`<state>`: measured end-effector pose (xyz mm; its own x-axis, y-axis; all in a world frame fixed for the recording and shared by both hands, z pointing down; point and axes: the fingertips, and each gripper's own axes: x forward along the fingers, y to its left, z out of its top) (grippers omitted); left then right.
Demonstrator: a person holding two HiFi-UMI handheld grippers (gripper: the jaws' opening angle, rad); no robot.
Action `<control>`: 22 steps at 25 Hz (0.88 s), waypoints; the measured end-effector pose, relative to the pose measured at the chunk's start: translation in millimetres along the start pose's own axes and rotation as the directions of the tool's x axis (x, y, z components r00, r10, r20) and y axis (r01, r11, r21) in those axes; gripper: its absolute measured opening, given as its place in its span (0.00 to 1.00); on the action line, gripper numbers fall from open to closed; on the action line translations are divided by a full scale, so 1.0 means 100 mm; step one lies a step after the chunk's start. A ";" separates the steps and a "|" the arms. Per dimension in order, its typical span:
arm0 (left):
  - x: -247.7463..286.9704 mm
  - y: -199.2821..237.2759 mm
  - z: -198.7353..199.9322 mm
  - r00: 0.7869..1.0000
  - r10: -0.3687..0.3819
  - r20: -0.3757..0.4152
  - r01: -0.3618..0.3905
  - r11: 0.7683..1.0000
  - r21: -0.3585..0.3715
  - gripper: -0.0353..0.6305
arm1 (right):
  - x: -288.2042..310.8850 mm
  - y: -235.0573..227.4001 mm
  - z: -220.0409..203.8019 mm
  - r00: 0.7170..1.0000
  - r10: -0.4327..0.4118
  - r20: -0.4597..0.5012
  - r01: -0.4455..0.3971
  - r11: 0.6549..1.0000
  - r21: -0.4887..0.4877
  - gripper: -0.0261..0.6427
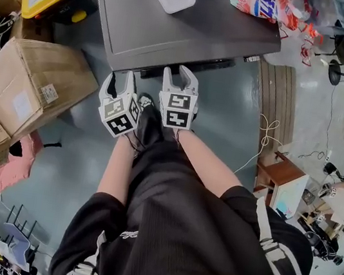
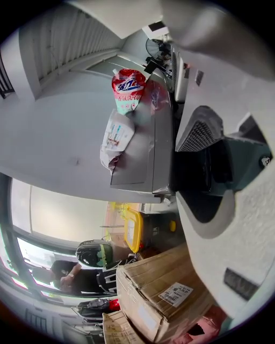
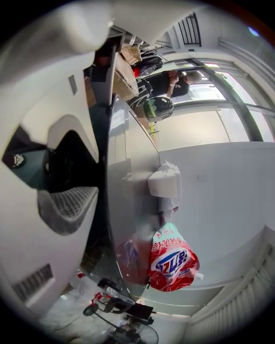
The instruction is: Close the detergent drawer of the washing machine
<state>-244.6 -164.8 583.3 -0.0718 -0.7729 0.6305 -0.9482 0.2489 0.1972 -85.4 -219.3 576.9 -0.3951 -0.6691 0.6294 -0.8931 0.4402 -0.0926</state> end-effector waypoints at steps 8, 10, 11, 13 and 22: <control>-0.08 0.00 -0.12 0.999 -0.025 -0.028 0.026 0.999 0.030 0.41 | -0.09 0.06 -0.11 0.996 0.091 -0.009 -0.092 0.988 -0.128 0.24; -0.17 -0.03 -0.21 0.998 -0.043 -0.038 0.046 0.997 0.064 0.41 | -0.19 0.09 -0.15 0.993 0.115 -0.009 -0.115 0.979 -0.170 0.23; -0.22 -0.05 -0.28 0.998 -0.052 -0.046 0.055 0.996 0.077 0.41 | -0.24 0.10 -0.19 0.992 0.126 -0.012 -0.126 0.975 -0.183 0.23; -0.35 -0.10 -0.43 0.996 -0.064 -0.063 0.070 0.993 0.090 0.40 | -0.35 0.11 -0.30 0.988 0.152 -0.019 -0.153 0.969 -0.194 0.23; -0.85 -0.31 -0.75 0.992 -0.112 -0.056 0.115 0.992 0.059 0.16 | -0.78 0.22 -0.66 0.961 0.275 -0.016 -0.270 0.931 -0.245 0.09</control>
<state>-186.1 -62.6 579.9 0.0523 -0.7617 0.6458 -0.9668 0.1234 0.2239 -59.8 -117.8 576.9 -0.6218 -0.5126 0.5921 -0.6721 0.7373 -0.0676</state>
